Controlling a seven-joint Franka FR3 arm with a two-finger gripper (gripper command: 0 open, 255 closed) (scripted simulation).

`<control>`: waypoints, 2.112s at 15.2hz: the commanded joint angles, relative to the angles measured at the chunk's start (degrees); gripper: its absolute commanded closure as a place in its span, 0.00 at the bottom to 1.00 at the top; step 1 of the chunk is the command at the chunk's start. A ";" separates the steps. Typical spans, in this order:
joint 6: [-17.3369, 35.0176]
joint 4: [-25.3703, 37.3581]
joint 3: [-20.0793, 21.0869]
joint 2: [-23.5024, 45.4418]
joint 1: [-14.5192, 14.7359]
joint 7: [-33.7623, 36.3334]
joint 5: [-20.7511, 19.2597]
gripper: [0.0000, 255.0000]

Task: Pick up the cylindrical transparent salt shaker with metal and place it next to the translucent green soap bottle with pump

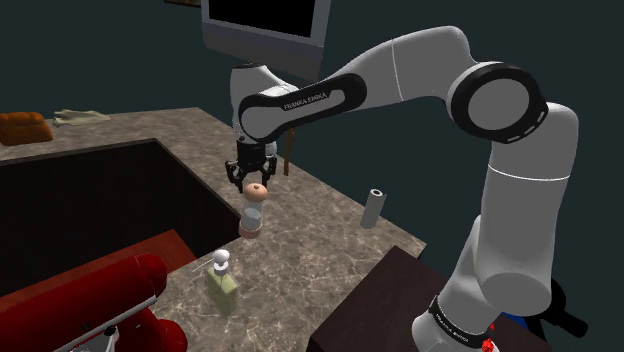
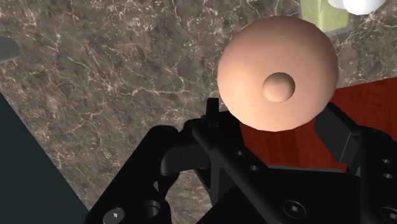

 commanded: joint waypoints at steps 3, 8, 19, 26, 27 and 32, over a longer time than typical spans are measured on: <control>2.66 -1.55 -0.06 1.09 0.04 0.37 -0.25 1.00; 5.95 -3.23 -0.17 2.73 0.07 0.82 -0.61 1.00; 12.87 -5.77 -0.54 7.17 0.23 1.88 -1.55 1.00; 17.02 -6.59 -0.87 10.54 0.41 2.60 -2.23 1.00; 17.60 -6.65 -0.92 11.06 0.44 2.70 -2.33 1.00; 20.40 -6.79 -1.21 13.74 0.61 3.23 -2.83 1.00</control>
